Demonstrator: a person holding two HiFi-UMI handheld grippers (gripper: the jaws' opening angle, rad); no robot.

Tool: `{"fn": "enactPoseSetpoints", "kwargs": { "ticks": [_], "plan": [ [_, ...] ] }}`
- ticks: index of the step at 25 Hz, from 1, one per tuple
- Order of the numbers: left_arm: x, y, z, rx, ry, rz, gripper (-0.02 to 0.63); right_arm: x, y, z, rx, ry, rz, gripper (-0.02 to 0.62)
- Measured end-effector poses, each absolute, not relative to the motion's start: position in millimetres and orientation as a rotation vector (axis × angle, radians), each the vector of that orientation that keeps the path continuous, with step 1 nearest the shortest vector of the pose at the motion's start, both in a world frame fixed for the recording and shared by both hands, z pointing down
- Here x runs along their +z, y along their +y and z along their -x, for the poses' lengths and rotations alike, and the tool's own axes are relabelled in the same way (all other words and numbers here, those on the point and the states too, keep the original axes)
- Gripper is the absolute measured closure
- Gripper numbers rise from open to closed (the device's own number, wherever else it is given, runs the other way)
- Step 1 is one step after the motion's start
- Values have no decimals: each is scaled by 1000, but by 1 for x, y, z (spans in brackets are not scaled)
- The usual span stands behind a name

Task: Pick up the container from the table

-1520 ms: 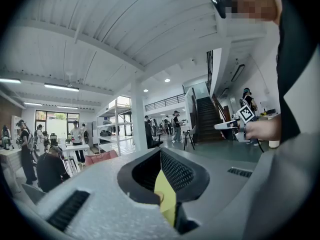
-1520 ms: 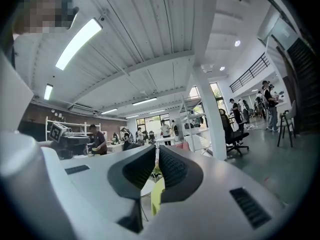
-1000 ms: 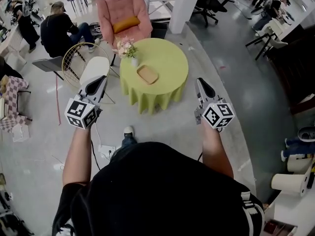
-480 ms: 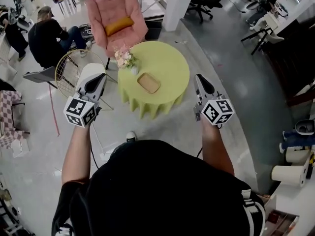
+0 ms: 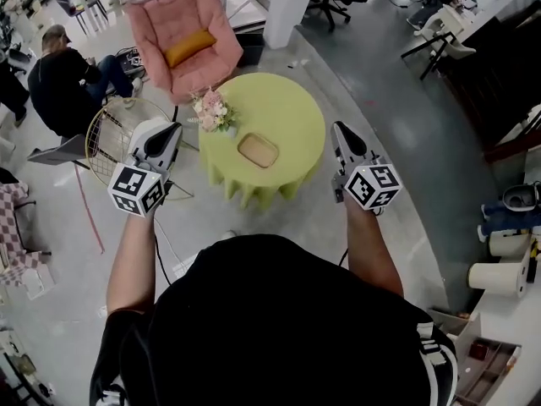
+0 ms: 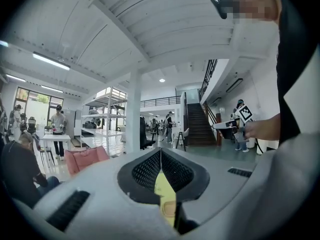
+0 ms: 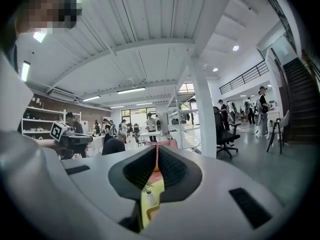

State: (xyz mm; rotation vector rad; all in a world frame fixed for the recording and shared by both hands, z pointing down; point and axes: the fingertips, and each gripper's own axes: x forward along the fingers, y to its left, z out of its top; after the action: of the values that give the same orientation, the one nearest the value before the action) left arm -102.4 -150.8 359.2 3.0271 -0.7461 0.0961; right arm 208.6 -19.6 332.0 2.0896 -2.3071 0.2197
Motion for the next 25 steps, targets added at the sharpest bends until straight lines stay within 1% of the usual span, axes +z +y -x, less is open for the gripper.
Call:
{"fn": "enactPoseSetpoints", "kwargs": {
  "ticks": [13, 25],
  "plan": [
    [367, -201, 119, 85, -673, -3011, 588, 333, -71, -185, 227, -2267, -2119, 580],
    [375, -202, 124, 77, -640, -2997, 588, 339, -74, -173, 244, -2250, -2108, 580]
  ]
}}
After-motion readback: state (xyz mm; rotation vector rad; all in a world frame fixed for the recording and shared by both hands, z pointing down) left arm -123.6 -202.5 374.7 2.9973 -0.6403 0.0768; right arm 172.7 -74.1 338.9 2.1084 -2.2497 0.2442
